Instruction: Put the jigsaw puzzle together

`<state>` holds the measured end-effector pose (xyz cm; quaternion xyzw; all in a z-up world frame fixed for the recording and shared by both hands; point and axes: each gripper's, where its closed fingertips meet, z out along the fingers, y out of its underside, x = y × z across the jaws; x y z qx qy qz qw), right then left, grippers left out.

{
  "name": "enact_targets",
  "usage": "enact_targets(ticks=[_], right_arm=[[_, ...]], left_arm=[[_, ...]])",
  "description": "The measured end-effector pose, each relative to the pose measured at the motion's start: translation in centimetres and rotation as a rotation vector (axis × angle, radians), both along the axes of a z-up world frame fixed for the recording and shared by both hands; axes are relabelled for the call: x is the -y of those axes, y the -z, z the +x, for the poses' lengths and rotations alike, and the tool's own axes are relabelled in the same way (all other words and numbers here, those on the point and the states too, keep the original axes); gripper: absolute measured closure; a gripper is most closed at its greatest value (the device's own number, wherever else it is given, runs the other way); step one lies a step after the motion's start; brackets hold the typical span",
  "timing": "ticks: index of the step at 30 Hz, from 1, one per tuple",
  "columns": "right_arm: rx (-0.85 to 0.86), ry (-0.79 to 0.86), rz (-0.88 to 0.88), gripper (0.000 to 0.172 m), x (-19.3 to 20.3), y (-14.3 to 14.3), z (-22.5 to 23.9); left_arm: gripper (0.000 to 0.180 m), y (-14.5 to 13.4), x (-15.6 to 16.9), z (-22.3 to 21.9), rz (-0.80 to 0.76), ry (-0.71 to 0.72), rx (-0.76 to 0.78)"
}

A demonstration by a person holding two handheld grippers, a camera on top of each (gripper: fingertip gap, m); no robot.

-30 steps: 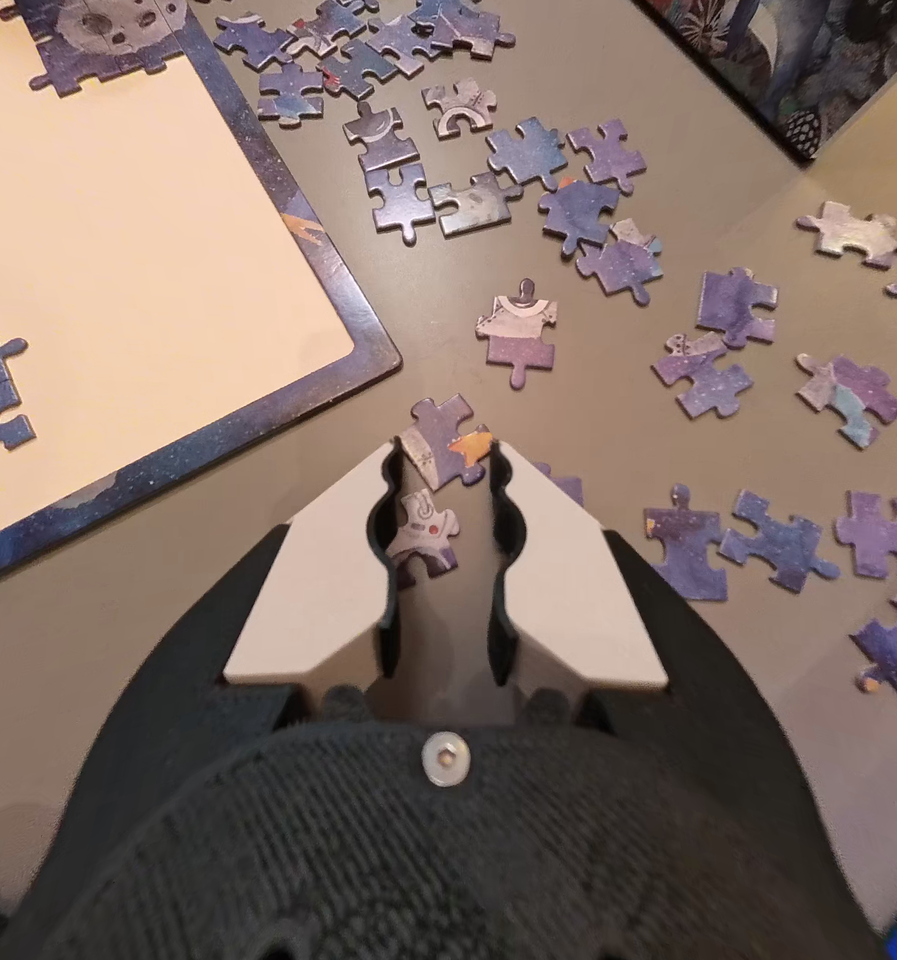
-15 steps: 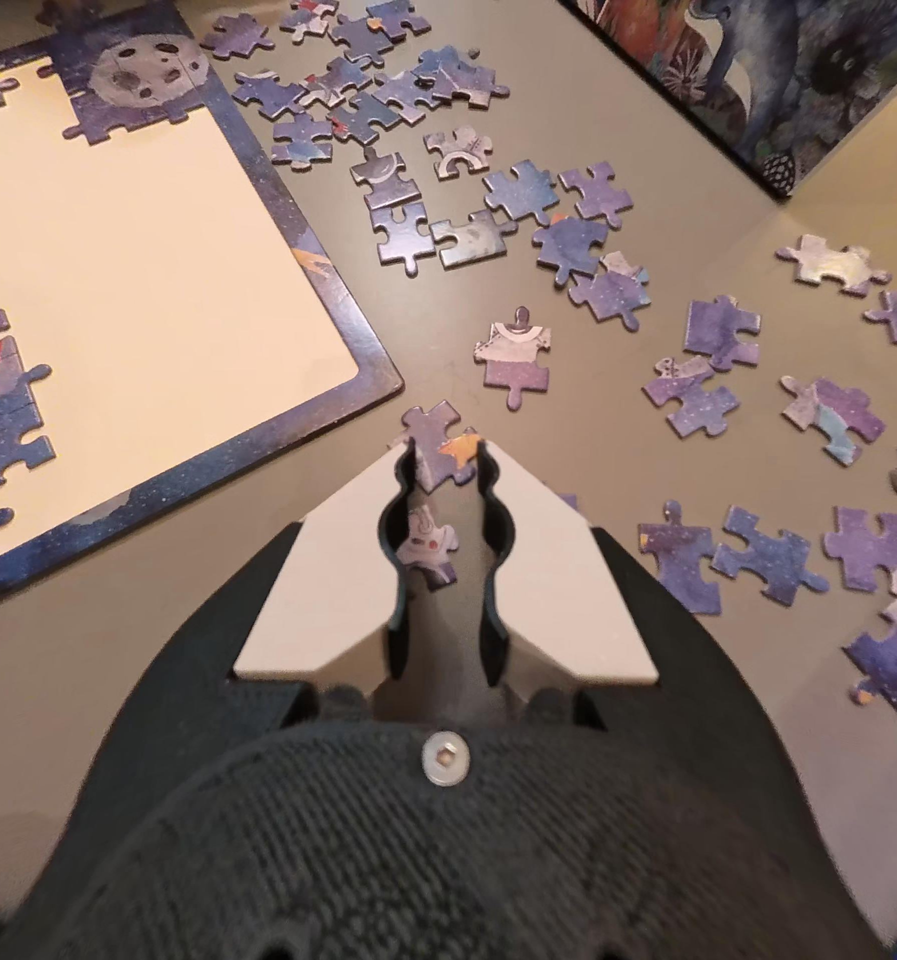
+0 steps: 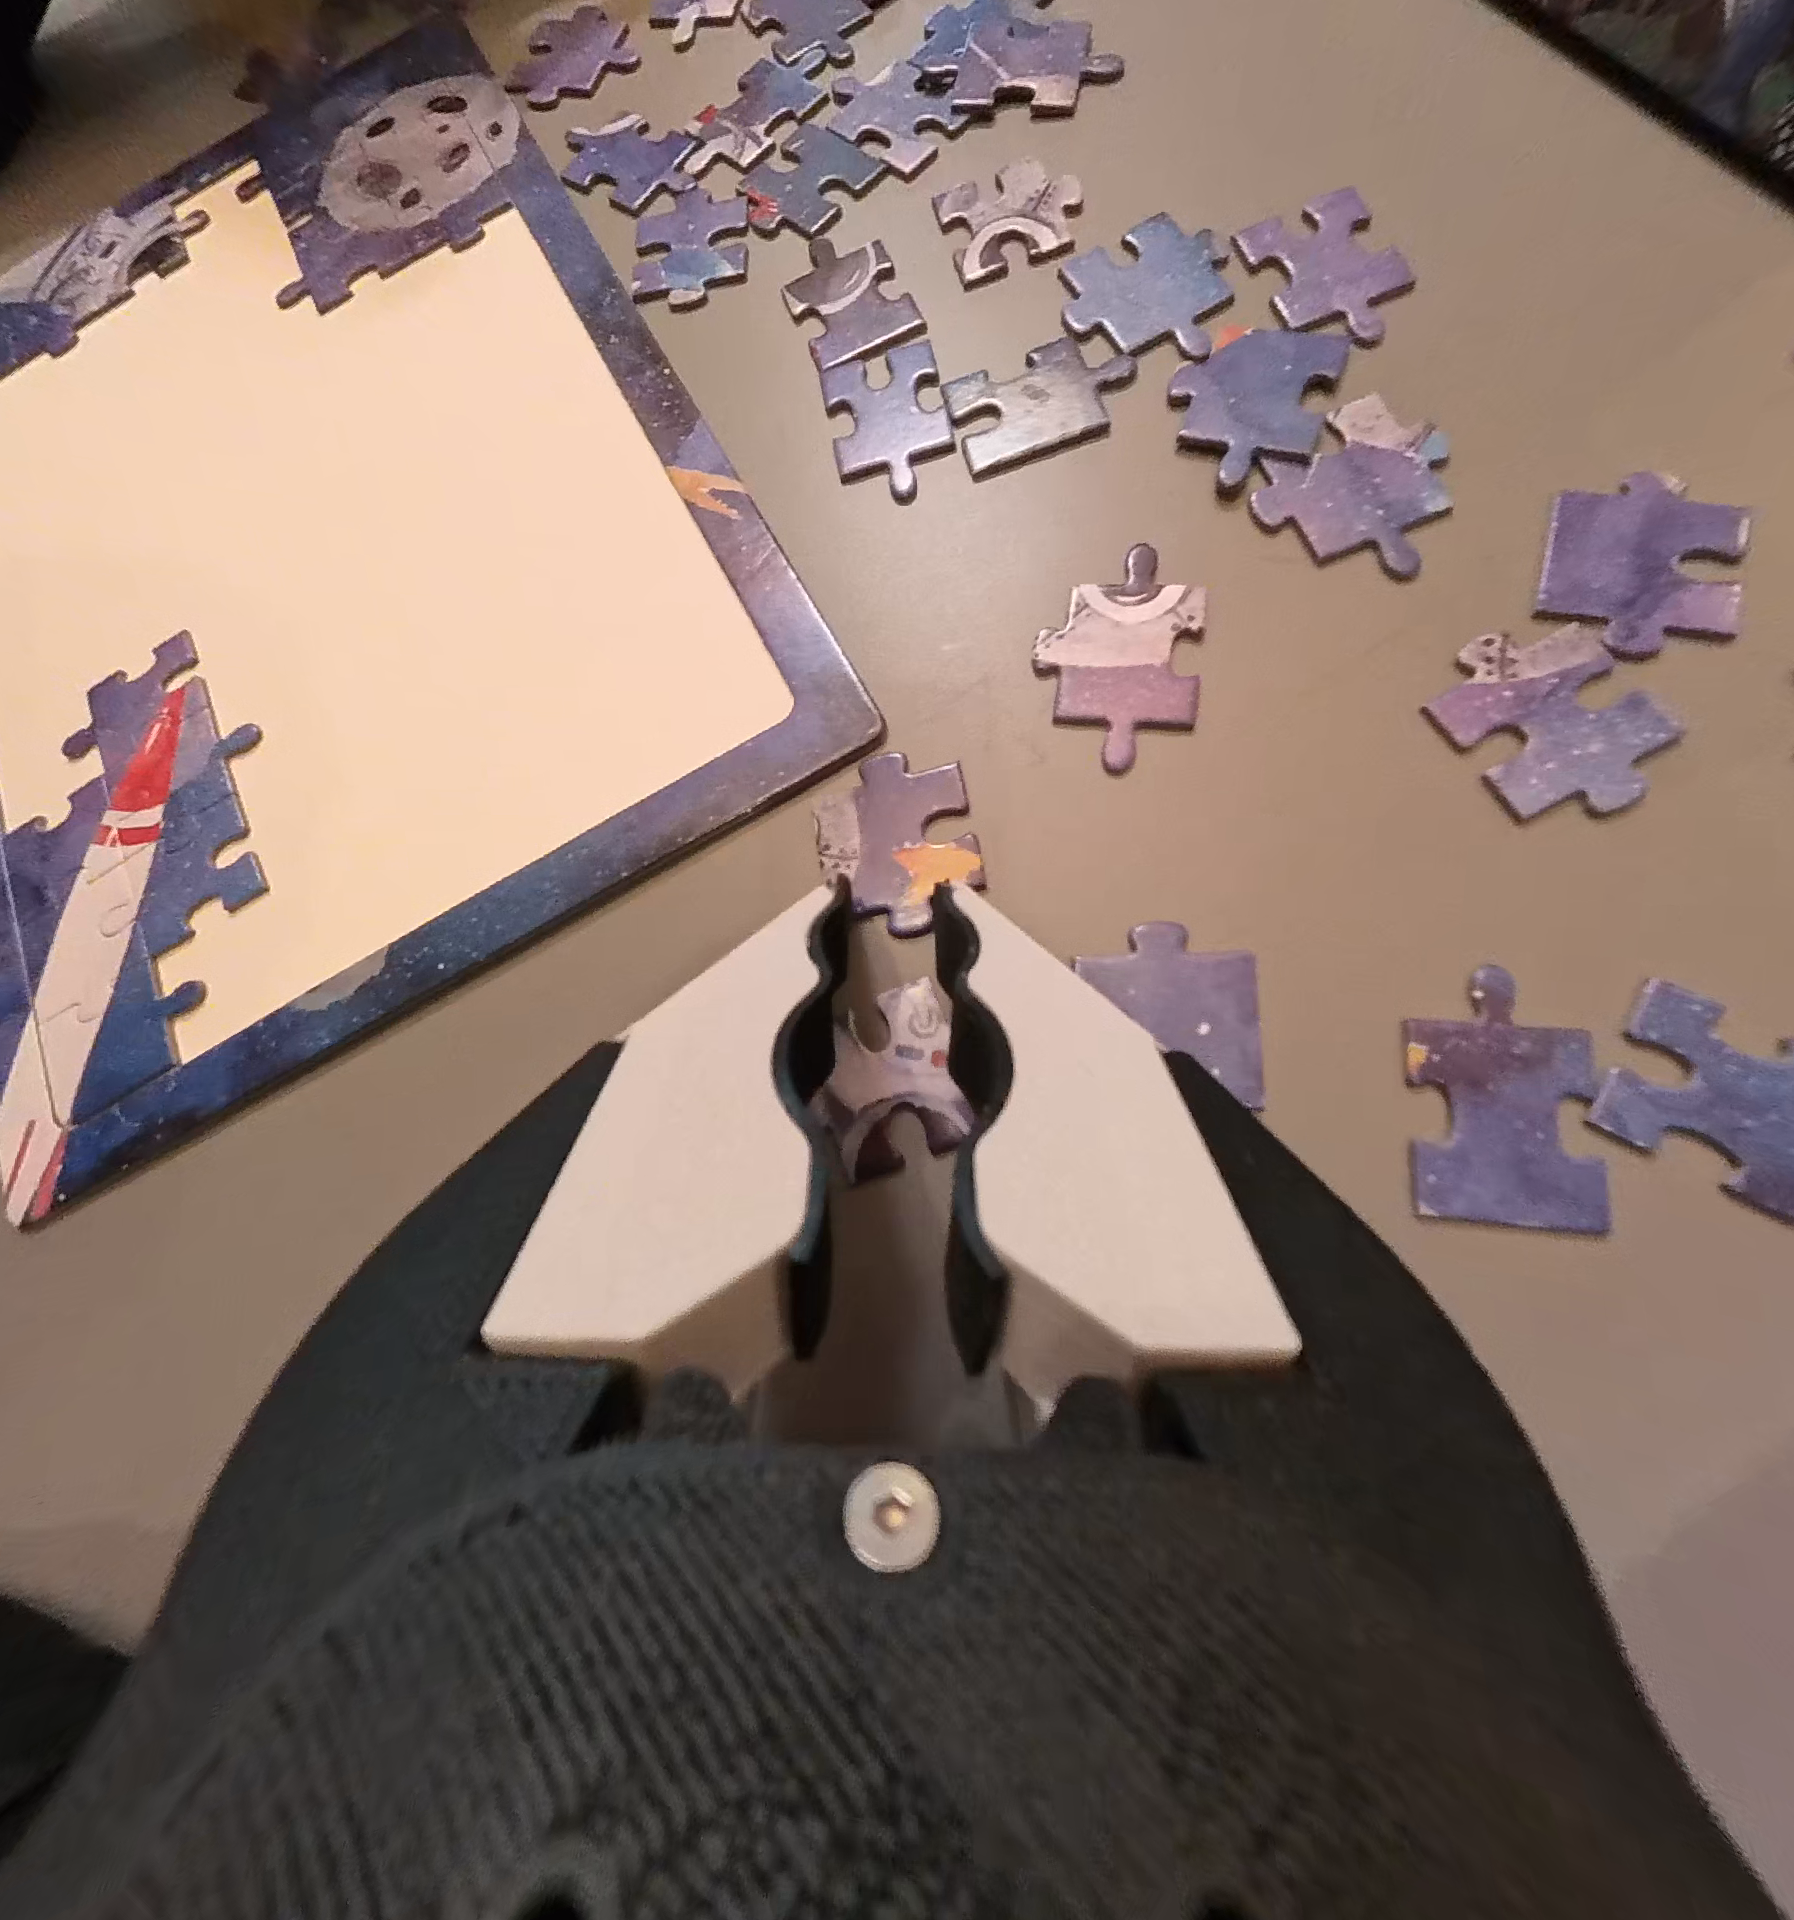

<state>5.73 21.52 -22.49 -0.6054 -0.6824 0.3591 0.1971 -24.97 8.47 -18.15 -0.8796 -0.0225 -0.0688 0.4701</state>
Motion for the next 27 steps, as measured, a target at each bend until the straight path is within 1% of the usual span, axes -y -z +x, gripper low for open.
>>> enact_targets(ticks=[21,27], right_arm=[[-0.153,0.059,0.167,0.152,-1.5,-2.5,-1.5],[-0.159,0.181,0.240,0.151,-3.9,-2.6,-1.9]], left_arm=[[0.162,0.2,0.0,0.1,-0.010,0.003,-0.011],[0.163,0.3,-0.1,0.1,-0.017,0.003,-0.023]])
